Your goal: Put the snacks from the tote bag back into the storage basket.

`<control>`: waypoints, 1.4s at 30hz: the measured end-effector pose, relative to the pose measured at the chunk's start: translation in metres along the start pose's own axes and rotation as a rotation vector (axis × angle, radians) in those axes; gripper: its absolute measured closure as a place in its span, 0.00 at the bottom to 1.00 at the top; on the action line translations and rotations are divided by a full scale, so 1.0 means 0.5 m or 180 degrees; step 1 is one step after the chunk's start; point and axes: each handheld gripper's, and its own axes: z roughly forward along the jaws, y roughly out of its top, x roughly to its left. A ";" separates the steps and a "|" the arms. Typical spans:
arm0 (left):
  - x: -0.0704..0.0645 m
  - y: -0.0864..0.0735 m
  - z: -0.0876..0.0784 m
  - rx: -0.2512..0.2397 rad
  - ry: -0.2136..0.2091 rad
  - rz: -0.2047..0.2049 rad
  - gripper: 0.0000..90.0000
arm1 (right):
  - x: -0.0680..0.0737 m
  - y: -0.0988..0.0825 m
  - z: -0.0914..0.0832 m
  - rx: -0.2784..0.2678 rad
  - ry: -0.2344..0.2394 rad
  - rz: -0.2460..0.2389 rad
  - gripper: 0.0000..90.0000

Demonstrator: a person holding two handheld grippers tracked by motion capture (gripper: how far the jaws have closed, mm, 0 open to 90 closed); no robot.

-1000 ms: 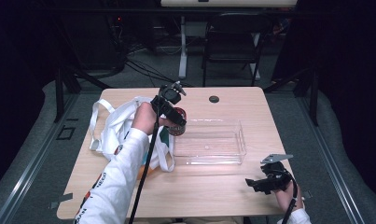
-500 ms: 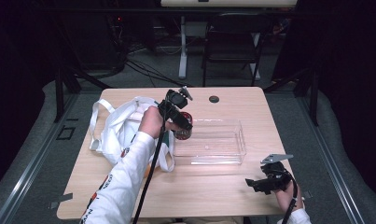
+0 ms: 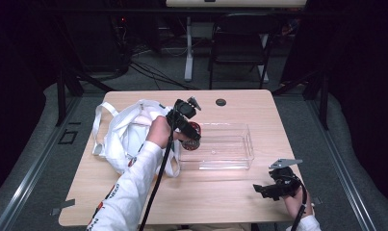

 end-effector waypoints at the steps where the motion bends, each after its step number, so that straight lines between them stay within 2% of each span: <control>1: -0.001 -0.002 0.004 -0.0001 0.0001 -0.0006 0.29 | 0.000 0.000 0.000 -0.0011 0.0000 0.0012 0.16; 11: -0.008 -0.007 0.034 0.0063 -0.0071 0.0028 0.29 | 0.001 0.000 0.000 0.0001 0.0015 0.0009 0.16; 19: -0.007 -0.018 0.064 0.0084 -0.0074 -0.0004 0.29 | 0.000 0.000 0.000 0.0014 0.0011 -0.0001 0.16; 27: -0.007 -0.028 0.100 0.0184 -0.0098 -0.0001 0.29 | 0.000 0.000 0.001 0.0014 0.0011 0.0006 0.16; 34: -0.010 -0.033 0.128 0.0345 -0.0015 0.0081 0.29 | -0.001 0.000 0.000 0.0009 0.0013 0.0006 0.16; 42: -0.012 -0.034 0.144 0.0380 0.0031 0.0081 0.29 | 0.001 0.001 0.000 -0.0002 -0.0004 0.0007 0.16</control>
